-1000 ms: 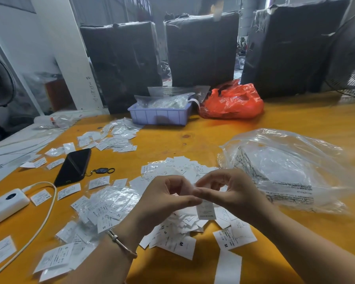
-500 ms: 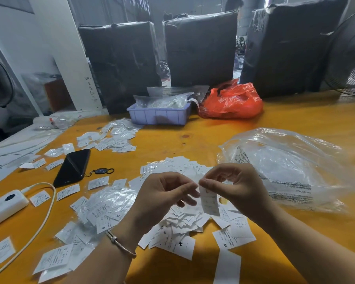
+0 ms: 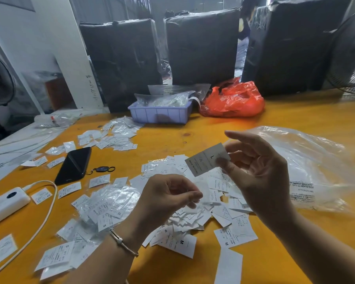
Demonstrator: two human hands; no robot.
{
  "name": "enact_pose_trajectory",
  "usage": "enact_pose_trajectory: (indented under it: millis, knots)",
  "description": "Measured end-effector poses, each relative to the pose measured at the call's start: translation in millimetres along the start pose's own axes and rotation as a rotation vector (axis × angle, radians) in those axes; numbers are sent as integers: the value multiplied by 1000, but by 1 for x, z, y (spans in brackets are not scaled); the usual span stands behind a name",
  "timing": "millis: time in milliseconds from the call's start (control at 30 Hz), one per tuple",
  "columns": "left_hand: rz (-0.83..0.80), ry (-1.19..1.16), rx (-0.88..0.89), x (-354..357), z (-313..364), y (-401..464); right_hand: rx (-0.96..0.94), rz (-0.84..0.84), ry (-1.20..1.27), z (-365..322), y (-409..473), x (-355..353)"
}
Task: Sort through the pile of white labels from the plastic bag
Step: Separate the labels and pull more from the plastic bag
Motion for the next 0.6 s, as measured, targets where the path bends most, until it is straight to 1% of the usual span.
enact_pose_trajectory:
  millis: [200, 433, 600]
  knots:
    - [-18, -18, 15, -1, 1, 0, -75, -58, -114, 1, -1, 2]
    - [-18, -60, 11, -4, 2, 0, -98, -90, -179, 5, 2, -1]
    - [-41, -80, -29, -5, 1, 0, -78, -136, -198, 7, 2, -2]
Point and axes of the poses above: each hand's wrist, its own y-axis towards the middle knuckle, its own x-axis out of the palm, z = x × y, the point moved 1 cm from there along y, towards the middle knuckle, and after that the axes turned 8 degrees about y, right-handed, at the moved point
